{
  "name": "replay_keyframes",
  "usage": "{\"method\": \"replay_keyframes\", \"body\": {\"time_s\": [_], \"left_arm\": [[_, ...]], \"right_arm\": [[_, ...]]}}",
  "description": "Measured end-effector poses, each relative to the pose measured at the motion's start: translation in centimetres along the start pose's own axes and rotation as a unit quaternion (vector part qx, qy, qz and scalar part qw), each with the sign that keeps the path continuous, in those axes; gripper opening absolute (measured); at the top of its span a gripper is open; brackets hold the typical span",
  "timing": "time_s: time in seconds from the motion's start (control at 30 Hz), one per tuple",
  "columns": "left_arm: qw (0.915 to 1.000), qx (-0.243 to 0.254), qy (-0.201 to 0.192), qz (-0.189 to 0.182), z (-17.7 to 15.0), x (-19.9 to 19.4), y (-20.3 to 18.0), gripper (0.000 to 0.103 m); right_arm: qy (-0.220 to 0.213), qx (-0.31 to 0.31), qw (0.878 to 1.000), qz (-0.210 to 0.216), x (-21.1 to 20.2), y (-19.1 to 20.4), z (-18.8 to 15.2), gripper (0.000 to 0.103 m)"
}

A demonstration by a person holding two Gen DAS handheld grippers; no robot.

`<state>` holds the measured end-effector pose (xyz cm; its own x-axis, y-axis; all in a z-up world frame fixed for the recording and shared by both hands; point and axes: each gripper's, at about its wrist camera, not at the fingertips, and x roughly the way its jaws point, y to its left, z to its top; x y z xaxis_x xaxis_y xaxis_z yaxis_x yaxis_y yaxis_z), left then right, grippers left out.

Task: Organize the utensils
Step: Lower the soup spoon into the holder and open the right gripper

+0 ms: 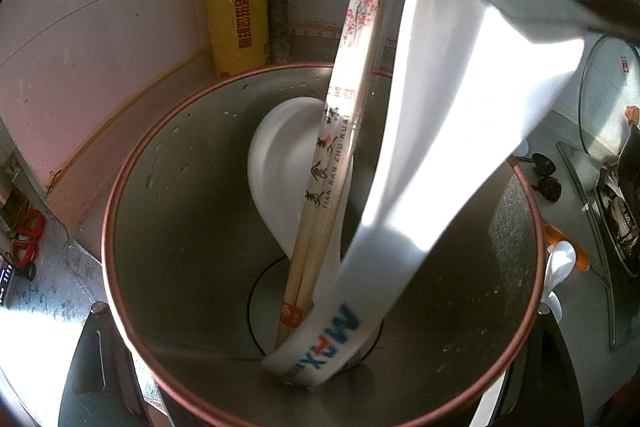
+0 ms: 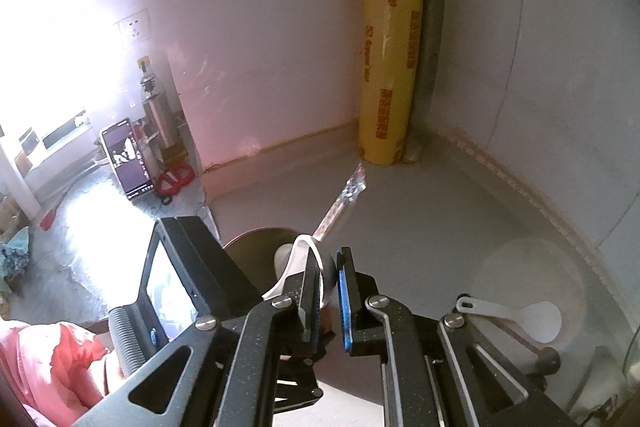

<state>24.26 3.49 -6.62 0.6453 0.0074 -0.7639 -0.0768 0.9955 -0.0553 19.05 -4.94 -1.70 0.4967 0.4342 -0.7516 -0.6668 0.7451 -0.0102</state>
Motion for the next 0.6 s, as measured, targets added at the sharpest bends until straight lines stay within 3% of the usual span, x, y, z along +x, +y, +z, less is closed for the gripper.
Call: {"method": "replay_keyframes", "body": {"time_s": [0.47, 0.6], "left_arm": [[1.0, -0.001, 0.0, 0.0, -0.09, -0.49, -0.17, 0.09], [1.0, -0.004, 0.0, 0.002, -0.06, -0.54, -0.17, 0.09]], "right_arm": [[0.025, 0.012, 0.999, 0.022, 0.79, -0.06, -0.57, 0.014], [0.022, 0.023, 0.999, 0.018, 0.44, -0.71, -0.59, 0.029]]}}
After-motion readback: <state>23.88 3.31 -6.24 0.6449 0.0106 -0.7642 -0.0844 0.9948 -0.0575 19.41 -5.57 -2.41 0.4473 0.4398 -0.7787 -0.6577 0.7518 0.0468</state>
